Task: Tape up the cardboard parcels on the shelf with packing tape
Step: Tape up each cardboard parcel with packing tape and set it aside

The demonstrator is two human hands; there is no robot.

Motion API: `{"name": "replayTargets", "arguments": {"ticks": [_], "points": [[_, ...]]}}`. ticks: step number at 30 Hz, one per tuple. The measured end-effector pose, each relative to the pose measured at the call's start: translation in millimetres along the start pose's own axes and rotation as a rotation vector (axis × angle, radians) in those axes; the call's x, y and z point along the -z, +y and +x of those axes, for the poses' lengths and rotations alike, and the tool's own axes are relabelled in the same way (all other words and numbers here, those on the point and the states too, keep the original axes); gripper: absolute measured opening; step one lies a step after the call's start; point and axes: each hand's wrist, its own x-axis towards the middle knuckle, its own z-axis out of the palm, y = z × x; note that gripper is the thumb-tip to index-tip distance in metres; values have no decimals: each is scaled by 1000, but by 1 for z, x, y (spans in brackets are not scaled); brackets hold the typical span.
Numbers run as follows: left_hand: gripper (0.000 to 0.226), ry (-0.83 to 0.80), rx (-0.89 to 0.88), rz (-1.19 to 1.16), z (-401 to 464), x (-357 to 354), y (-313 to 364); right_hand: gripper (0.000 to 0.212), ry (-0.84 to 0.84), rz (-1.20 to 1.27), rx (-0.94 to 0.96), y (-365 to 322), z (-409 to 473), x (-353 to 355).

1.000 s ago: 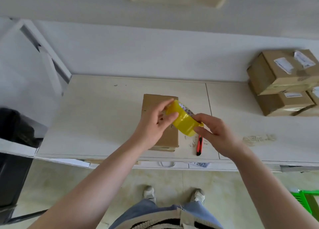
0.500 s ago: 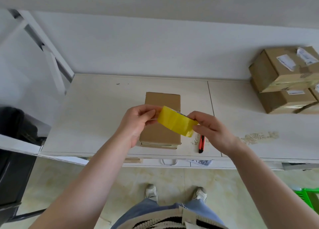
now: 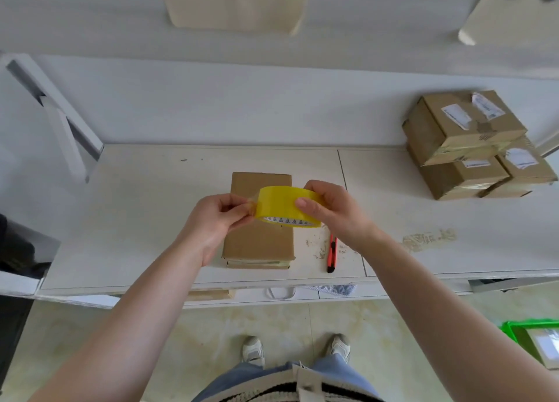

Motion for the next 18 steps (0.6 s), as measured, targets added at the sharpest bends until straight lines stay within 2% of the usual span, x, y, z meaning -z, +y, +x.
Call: {"name": "replayTargets", "arguments": {"ticks": [2,5,8,12,14,17,18], "points": [[14,-47,-12,173,-2,5,2,46,-13,-6,17,-2,0,4],[16,-157,-84,546,-9,14,6,58,-75,-65,54,-7,-1,10],[21,-172,-173,884,-16,22,11,48,-172,-251,44,-5,-3,16],[19,-89,-252,971,-20,28,14,31,-172,-462,-21,-1,-2,17],[18,-45,-216,801,-18,28,11,32,-133,-460,-33,-4,0,15],[26,-26,-42,157,-17,19,14,34,-103,-478,-44,-12,5,13],[27,-20,-21,22,-17,16,15,34,-104,-501,-47,-14,6,11]]}}
